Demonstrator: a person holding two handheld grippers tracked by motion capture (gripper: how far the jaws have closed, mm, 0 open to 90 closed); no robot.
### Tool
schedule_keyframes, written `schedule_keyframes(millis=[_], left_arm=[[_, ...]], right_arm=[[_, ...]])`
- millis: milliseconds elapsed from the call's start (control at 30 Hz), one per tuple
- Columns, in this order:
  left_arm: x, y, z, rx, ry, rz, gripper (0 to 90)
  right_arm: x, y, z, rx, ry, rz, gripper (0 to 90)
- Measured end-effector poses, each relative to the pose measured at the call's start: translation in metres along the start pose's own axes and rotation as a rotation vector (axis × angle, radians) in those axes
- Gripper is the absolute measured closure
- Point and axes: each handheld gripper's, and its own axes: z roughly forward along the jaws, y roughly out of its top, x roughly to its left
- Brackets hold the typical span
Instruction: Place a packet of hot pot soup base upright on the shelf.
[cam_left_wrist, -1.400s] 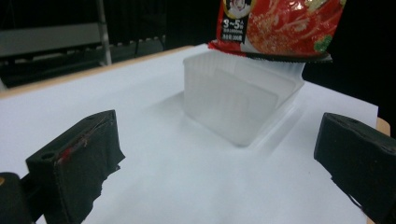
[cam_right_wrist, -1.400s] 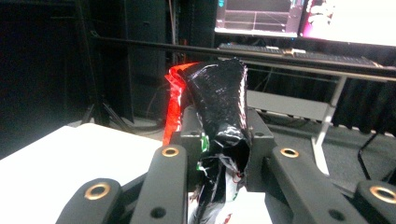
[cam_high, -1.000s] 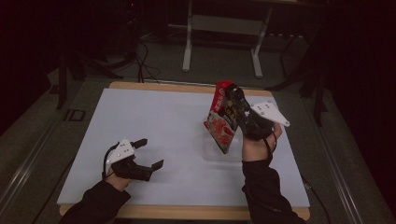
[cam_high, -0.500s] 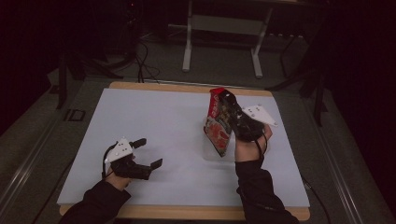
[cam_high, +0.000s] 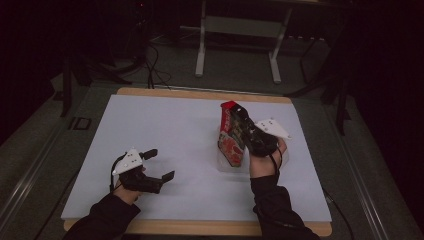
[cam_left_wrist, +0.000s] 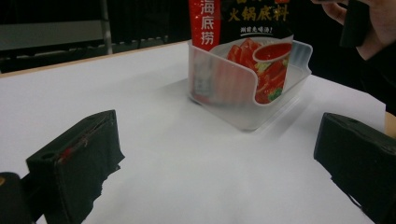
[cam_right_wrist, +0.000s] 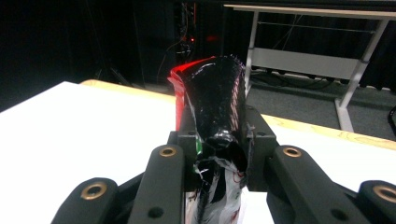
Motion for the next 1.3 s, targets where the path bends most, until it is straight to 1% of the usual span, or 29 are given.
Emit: schedule_keyframes(millis=[167, 300, 333, 400, 433, 500, 667, 700, 767, 800, 867, 900, 933, 967, 1033, 1067, 1100, 1167, 1233, 1300], left_arm=[[-0.001, 0.000, 0.001, 0.008, -0.002, 0.009, 1.0], [0.000, -0.001, 0.001, 0.011, -0.005, 0.006, 1.0], [0.000, 0.000, 0.001, 0.014, -0.007, 0.004, 1.0], [-0.001, 0.000, 0.001, 0.014, -0.010, 0.012, 1.0], [-0.001, 0.000, 0.001, 0.014, -0.010, 0.012, 1.0], [-0.002, 0.000, 0.001, 0.011, -0.011, 0.011, 1.0], [-0.001, 0.000, 0.001, 0.011, -0.009, 0.010, 1.0], [0.000, 0.000, 0.000, 0.010, -0.008, 0.008, 1.0], [0.000, 0.000, 0.000, 0.006, -0.008, 0.004, 0.9], [0.001, 0.000, 0.000, 0.004, -0.006, 0.004, 1.0], [0.001, 0.000, 0.000, 0.004, -0.006, 0.005, 1.0], [0.001, 0.000, 0.000, 0.003, -0.003, 0.007, 1.0], [0.001, 0.000, 0.000, 0.003, -0.005, 0.008, 1.0], [0.001, -0.001, 0.000, 0.003, -0.006, 0.008, 1.0], [0.001, -0.001, 0.000, 0.001, -0.016, 0.013, 1.0], [0.000, -0.001, 0.000, 0.000, -0.022, 0.015, 1.0], [0.000, -0.002, 0.000, -0.002, -0.029, 0.017, 0.9], [0.000, -0.002, 0.001, -0.001, -0.034, 0.018, 1.0], [-0.001, -0.002, 0.001, 0.000, -0.036, 0.016, 1.0], [-0.001, -0.002, 0.001, 0.001, -0.039, 0.017, 1.0]], right_arm=[[-0.002, -0.007, -0.007, 0.001, 0.008, 0.018, 73.0], [-0.003, -0.017, -0.016, 0.000, 0.011, 0.008, 73.0], [-0.003, -0.019, -0.018, 0.000, 0.015, 0.012, 72.9], [-0.003, -0.022, -0.022, 0.001, 0.029, 0.008, 72.6], [-0.003, -0.022, -0.022, 0.001, 0.029, 0.008, 72.6], [-0.002, -0.024, -0.023, 0.008, 0.044, 0.003, 72.0], [-0.003, -0.023, -0.022, 0.019, 0.049, 0.004, 70.2], [-0.006, -0.021, -0.020, 0.038, 0.065, 0.001, 61.9], [-0.008, -0.019, -0.021, 0.024, 0.066, -0.009, 54.2], [-0.009, -0.017, -0.021, 0.034, 0.069, -0.025, 53.3], [-0.009, -0.015, -0.022, 0.041, 0.071, -0.027, 52.0], [-0.012, -0.008, -0.026, 0.025, 0.079, -0.018, 45.0], [-0.014, -0.006, -0.027, 0.015, 0.082, -0.008, 42.3], [-0.015, -0.002, -0.028, 0.009, 0.083, -0.009, 39.3], [-0.017, 0.004, -0.029, 0.014, 0.103, -0.009, 32.1], [-0.018, 0.008, -0.030, -0.004, 0.106, -0.013, 29.0], [-0.019, 0.011, -0.031, -0.002, 0.117, -0.017, 27.7], [-0.019, 0.018, -0.033, -0.014, 0.132, -0.019, 18.2], [-0.019, 0.026, -0.035, -0.018, 0.166, -0.015, 13.0], [-0.017, 0.032, -0.040, -0.043, 0.192, -0.014, 11.7]])
